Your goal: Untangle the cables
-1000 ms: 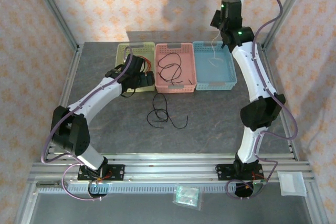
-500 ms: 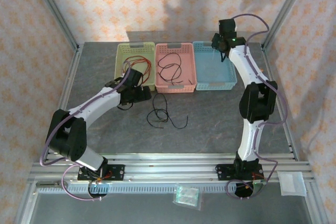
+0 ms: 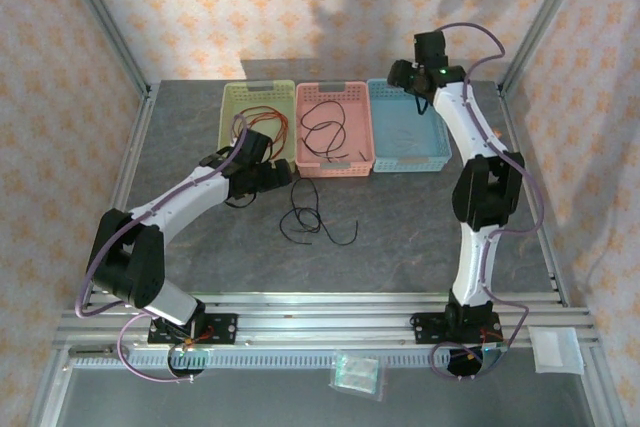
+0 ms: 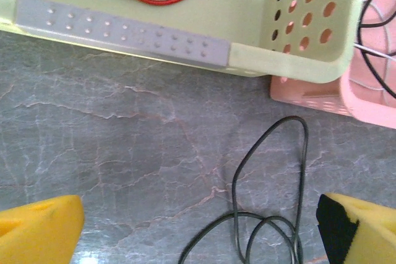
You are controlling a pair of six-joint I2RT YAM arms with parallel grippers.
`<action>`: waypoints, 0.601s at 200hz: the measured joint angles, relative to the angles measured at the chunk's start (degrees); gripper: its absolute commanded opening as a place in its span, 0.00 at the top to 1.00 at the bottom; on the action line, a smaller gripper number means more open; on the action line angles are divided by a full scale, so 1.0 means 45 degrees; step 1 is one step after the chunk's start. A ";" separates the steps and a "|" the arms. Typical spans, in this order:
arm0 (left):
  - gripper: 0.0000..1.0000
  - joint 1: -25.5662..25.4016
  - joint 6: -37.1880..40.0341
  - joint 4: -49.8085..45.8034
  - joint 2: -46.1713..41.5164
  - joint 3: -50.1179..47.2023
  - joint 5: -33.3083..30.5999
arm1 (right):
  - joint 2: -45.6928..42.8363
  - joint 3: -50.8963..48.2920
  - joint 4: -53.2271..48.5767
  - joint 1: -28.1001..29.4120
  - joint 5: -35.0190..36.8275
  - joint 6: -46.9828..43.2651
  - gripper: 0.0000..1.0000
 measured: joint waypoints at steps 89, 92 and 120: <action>0.01 0.0554 0.0461 0.0107 -0.1069 0.0029 0.0223 | 0.2739 0.1569 -0.2045 0.3619 -0.1919 -0.0170 0.47; 0.02 0.0597 0.0515 0.0097 -0.1122 0.0039 0.0228 | 0.2793 0.1569 -0.2113 0.3682 -0.1914 -0.0092 0.48; 0.01 0.0670 0.0899 -0.0219 -0.1744 0.0146 0.0228 | 0.3249 0.1569 -0.2429 0.4007 -0.1836 0.0301 0.56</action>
